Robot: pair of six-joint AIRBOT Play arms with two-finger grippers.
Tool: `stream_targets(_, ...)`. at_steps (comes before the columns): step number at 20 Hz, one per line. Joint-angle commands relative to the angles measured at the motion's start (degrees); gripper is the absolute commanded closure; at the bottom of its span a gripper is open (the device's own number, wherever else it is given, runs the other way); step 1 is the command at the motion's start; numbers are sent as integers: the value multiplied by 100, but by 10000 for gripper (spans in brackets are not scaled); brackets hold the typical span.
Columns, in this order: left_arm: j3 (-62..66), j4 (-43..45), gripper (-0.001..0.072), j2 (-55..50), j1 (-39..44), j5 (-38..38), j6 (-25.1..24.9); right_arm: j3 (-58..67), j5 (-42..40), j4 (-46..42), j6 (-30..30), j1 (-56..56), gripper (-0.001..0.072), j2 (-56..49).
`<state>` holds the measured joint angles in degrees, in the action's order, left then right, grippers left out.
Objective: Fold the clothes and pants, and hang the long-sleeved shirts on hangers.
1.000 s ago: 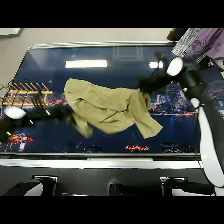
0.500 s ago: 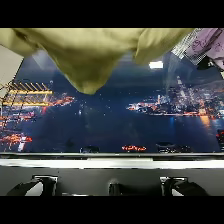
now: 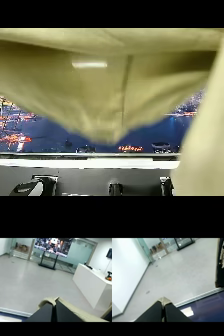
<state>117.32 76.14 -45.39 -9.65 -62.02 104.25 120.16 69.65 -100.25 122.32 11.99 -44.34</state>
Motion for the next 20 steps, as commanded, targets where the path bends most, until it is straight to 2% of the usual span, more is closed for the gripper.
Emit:
stream_targets(1, -293, 101, 690, 72, 0, -76, 140, 4, -254, 61, 501, 0, 688, 9)
stream_targets(4, -1064, -396, 689, -273, 15, -52, 11, -136, -120, 59, 527, 0, 688, -603)
stream_targets(8, -2197, -730, 689, -1545, 343, 310, -678, -750, 236, 55, 522, 0, 688, -2011)
stream_targets(10, -2524, -737, 689, -2420, 492, 516, -673, -960, 262, 61, 352, 0, 687, -2962)
stream_targets(14, -2651, -804, 688, -4395, 807, 391, -673, -977, 195, 208, 249, 0, 687, -5132)
stream_targets(18, -2649, -1429, 678, -5436, 938, 391, -673, -977, 236, 807, 76, 0, 687, -6559)
stream_targets(19, -2647, -1532, 589, -5471, 918, 393, -671, -977, 297, 859, -125, 0, 673, -6627)
stream_targets(20, -2640, -1578, 425, -5442, 872, 369, -673, -962, 389, 852, -428, -2, 599, -6601)
